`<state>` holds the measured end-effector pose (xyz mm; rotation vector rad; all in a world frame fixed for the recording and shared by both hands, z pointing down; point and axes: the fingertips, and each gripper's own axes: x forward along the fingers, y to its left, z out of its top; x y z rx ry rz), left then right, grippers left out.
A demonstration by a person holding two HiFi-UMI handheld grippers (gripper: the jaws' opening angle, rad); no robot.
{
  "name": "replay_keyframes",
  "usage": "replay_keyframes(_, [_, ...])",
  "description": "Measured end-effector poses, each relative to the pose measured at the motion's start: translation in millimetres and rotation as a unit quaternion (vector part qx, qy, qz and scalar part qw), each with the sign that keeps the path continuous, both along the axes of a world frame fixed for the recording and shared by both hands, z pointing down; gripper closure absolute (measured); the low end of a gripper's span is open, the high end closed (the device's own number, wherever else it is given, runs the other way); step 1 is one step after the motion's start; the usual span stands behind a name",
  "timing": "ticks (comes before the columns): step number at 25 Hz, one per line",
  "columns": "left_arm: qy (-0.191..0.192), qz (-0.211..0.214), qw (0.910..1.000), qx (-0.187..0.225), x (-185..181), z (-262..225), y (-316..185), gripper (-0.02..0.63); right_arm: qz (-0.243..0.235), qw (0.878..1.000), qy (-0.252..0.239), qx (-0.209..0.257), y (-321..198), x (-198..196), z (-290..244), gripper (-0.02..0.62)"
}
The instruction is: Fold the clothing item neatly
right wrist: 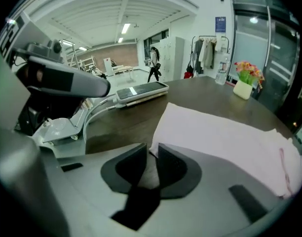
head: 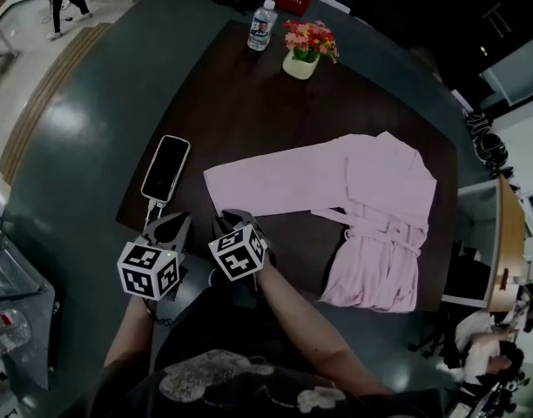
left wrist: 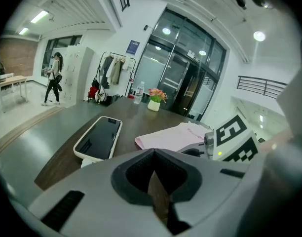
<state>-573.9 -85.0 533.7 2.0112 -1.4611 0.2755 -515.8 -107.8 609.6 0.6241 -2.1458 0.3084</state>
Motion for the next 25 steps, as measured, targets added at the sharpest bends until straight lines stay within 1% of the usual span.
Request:
replay_keyframes(2, [0.003, -0.002, 1.0, -0.003, -5, 3, 0, 0.595, 0.004, 1.0, 0.003, 0.019, -6, -1, 1, 0.537])
replay_keyframes(4, [0.006, -0.003, 0.9999, -0.007, -9, 6, 0, 0.597, 0.003, 1.0, 0.005, 0.026, -8, -3, 0, 0.538])
replay_keyframes(6, [0.01, 0.0, 0.9999, -0.011, -10, 8, -2, 0.595, 0.009, 1.0, 0.004, 0.016, -10, -4, -1, 0.553])
replay_keyframes(7, [0.01, 0.004, 0.9999, -0.012, -9, 10, -4, 0.595, 0.014, 1.0, 0.0, 0.007, -11, -4, -1, 0.574])
replay_keyframes(9, [0.012, 0.012, 0.9998, -0.012, -4, 11, -8, 0.597, 0.02, 1.0, -0.013, -0.011, -13, -3, -3, 0.579])
replay_keyframes(10, [0.012, 0.016, 0.9997, -0.011, 0, 11, -11, 0.595, 0.022, 0.999, -0.022, -0.011, -14, -2, -6, 0.583])
replay_keyframes(15, [0.004, 0.033, 0.9994, -0.004, 16, 6, -24, 0.597, 0.033, 0.996, -0.068, 0.042, -21, 13, -39, 0.588])
replay_keyframes(18, [0.0, 0.037, 0.9993, 0.001, 31, 0, -30, 0.595, 0.059, 0.991, -0.108, 0.057, -31, 34, -70, 0.588])
replay_keyframes(20, [-0.006, 0.042, 0.9991, 0.002, 45, -4, -31, 0.595, 0.079, 0.985, -0.134, 0.071, -43, 56, -94, 0.588])
replay_keyframes(22, [-0.014, 0.046, 0.9988, 0.002, 61, -6, -33, 0.597, 0.102, 0.979, -0.153, 0.091, -59, 85, -117, 0.588])
replay_keyframes(25, [-0.017, 0.051, 0.9985, 0.002, 95, -13, -37, 0.595, 0.141, 0.969, -0.172, 0.111, -84, 142, -146, 0.586])
